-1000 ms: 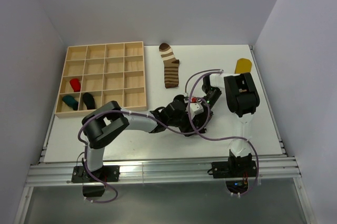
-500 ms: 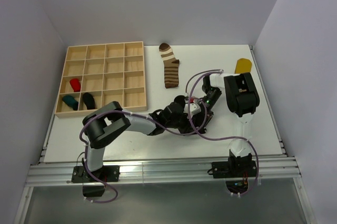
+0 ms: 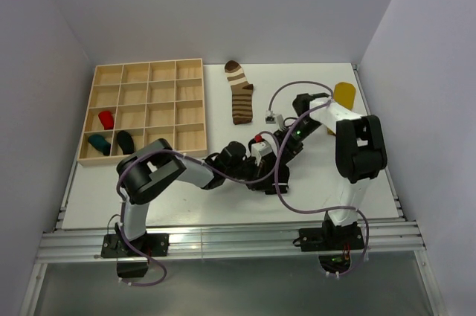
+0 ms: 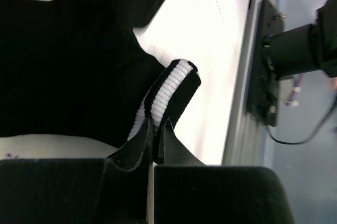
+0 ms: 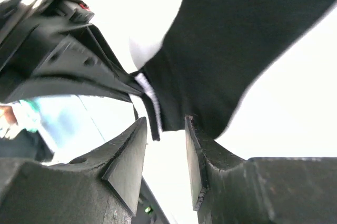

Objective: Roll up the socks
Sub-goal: Roll the sock at the center of the board.

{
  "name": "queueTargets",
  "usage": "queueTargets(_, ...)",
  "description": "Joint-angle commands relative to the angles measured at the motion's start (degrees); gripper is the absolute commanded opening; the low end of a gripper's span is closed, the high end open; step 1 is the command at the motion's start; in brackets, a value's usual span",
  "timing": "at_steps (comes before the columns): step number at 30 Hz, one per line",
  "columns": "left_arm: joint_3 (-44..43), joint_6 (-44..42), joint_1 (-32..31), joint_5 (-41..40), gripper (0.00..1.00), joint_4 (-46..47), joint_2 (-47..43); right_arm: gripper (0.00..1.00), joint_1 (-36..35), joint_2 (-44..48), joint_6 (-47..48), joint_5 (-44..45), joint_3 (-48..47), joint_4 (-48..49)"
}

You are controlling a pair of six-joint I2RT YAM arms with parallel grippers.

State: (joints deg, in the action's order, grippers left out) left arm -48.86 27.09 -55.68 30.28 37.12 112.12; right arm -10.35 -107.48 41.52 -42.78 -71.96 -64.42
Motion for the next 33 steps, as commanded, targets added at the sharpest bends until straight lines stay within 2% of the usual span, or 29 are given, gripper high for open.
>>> queueTargets(1,1.1,6.5,2.9,8.3,0.0,-3.5,3.5,0.43,2.9,3.8,-3.1,-1.2,-0.5,4.5)
queueTargets(3,0.2,11.2,4.5,10.1,0.0,-4.1,4.6,0.43,3.8,5.5,-3.8,0.1,0.6,7.0)
queueTargets(7,-6.0,18.6,6.0,13.7,0.0,-11.0,7.1,0.43,4.3,13.4,-3.5,3.1,4.8,12.6)
queueTargets(11,-8.1,26.8,7.1,18.5,0.0,-10.5,9.3,0.44,3.5,21.0,0.0,5.5,10.3,17.1)
queueTargets(15,-12.0,27.9,7.9,18.5,0.0,-17.8,11.3,0.5,1.8,28.9,4.6,7.3,19.1,21.2)
queueTargets(19,-12.4,34.4,8.8,20.6,0.0,-14.3,12.7,0.52,-0.8,33.0,8.4,6.8,24.1,21.8)
queueTargets(24,-14.5,33.6,9.7,20.2,0.0,-18.9,14.2,0.54,-4.7,32.9,12.5,6.0,26.7,20.1)
queueTargets(28,-15.4,32.9,10.2,20.2,0.0,-21.3,14.9,0.54,-11.5,34.2,10.7,9.4,29.4,23.7)
queueTargets(33,-16.4,31.7,10.4,20.5,0.0,-23.4,15.3,0.56,-15.6,34.4,9.3,13.3,31.1,27.2)
